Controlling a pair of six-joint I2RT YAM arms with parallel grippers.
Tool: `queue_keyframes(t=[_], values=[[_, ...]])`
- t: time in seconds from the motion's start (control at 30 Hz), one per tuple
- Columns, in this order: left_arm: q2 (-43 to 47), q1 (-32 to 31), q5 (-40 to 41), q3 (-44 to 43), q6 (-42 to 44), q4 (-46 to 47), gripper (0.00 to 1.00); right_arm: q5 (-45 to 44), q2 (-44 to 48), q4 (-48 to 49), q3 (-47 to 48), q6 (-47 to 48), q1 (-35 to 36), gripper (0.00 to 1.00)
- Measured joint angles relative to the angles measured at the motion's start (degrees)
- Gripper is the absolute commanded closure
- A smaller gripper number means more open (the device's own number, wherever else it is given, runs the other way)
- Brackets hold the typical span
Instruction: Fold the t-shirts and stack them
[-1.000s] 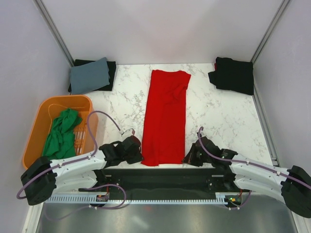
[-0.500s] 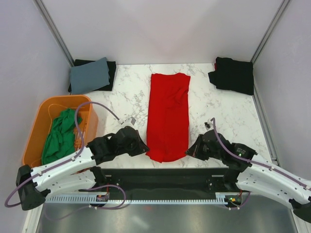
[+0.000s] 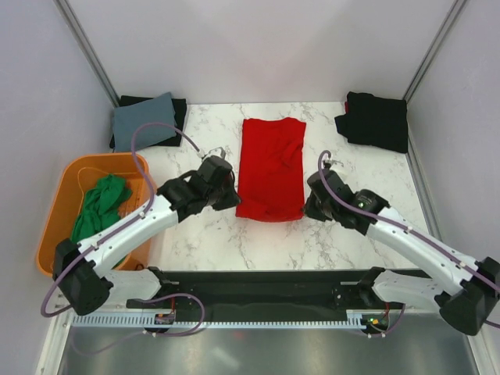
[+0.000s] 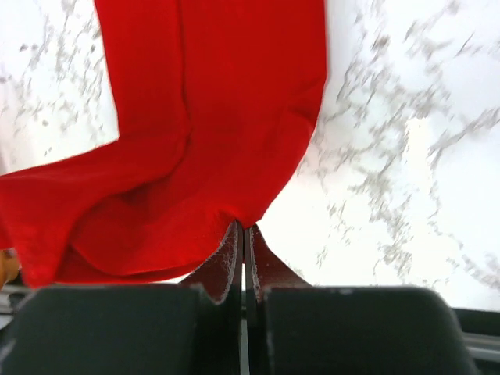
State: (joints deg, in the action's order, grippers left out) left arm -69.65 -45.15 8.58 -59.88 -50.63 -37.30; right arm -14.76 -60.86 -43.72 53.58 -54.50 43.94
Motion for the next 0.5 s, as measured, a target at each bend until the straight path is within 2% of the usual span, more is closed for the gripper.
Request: queue_keyframes(t=[0.2, 0.5], values=[[-7.63, 7.06, -3.87, -7.3, 5.42, -0.09, 0.98, 0.98, -9.6, 1.09, 6.88, 6.58, -7.02, 1.0], [-21.05, 13.55, -9.27, -16.15, 10.88, 0.17, 0.98, 5.38, -20.72, 3.48, 12.59, 13.09, -14.23, 1.0]])
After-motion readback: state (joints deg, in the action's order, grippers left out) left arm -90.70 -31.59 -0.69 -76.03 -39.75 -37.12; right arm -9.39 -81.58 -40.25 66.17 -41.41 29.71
